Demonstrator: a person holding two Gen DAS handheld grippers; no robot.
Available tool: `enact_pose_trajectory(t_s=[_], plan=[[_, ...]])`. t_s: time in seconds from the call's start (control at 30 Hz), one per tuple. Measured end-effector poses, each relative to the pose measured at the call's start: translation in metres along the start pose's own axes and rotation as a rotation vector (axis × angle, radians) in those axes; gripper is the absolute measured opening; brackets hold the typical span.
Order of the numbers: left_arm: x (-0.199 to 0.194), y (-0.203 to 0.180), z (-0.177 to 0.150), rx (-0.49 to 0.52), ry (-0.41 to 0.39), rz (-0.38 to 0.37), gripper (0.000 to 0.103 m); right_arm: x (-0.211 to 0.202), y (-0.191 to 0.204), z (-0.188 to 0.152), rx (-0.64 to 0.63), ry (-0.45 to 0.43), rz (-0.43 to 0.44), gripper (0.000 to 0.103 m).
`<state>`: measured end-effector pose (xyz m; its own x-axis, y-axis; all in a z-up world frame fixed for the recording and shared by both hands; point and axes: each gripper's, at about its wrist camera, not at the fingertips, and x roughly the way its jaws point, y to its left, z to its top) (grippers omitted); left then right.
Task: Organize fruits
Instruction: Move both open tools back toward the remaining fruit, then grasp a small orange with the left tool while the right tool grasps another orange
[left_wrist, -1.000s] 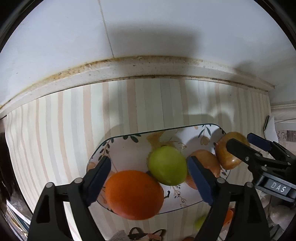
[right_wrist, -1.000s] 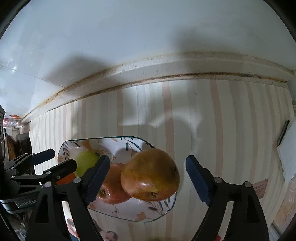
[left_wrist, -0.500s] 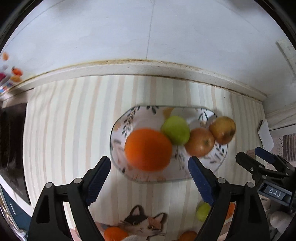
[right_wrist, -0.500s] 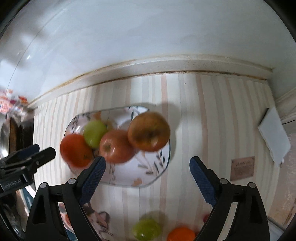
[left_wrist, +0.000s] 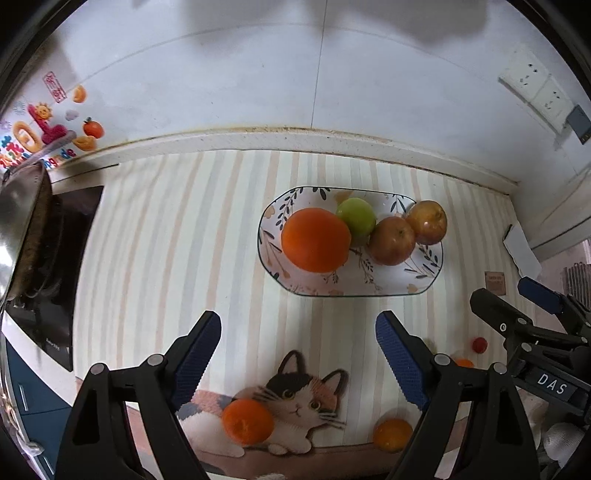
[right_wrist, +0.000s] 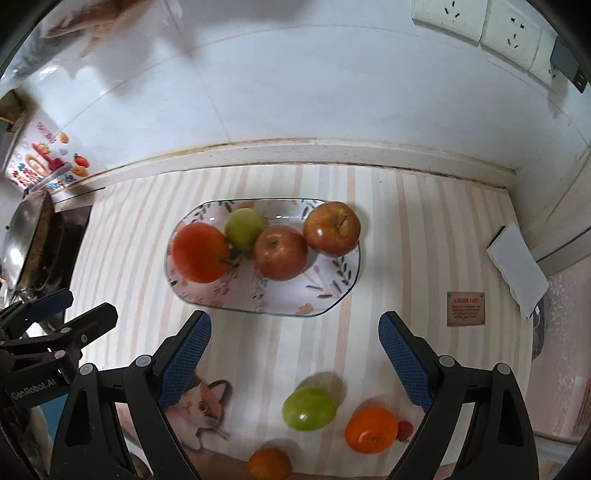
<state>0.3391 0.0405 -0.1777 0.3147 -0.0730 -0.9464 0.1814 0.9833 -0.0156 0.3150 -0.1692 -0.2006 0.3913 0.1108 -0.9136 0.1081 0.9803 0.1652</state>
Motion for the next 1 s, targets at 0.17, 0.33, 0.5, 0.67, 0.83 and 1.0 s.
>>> enact_pose_trajectory(t_s=[0.17,0.33,0.5,0.67,0.83,1.0], plan=[[-0.022,0.003,-0.016,-0.013,-0.035,0.0,0.086,-0.024,0.008,-0.014,-0.009,-0.042,0.009,0.094],[-0.041,0.003,-0.027,-0.025,-0.074,-0.006,0.086,-0.044,0.015,-0.026,-0.02,-0.072,0.019,0.094],[-0.052,0.005,-0.034,-0.037,-0.096,-0.004,0.086,-0.058,0.015,-0.032,-0.014,-0.095,0.043,0.094],[-0.046,0.014,-0.045,-0.047,-0.082,0.026,0.086,-0.044,0.009,-0.049,0.014,0.007,0.128,0.094],[-0.011,0.032,-0.075,-0.068,0.034,0.074,0.086,0.021,0.002,-0.088,0.013,0.239,0.164,0.094],[0.042,0.055,-0.108,-0.124,0.203,0.079,0.086,0.086,-0.009,-0.132,0.076,0.434,0.185,0.094]])
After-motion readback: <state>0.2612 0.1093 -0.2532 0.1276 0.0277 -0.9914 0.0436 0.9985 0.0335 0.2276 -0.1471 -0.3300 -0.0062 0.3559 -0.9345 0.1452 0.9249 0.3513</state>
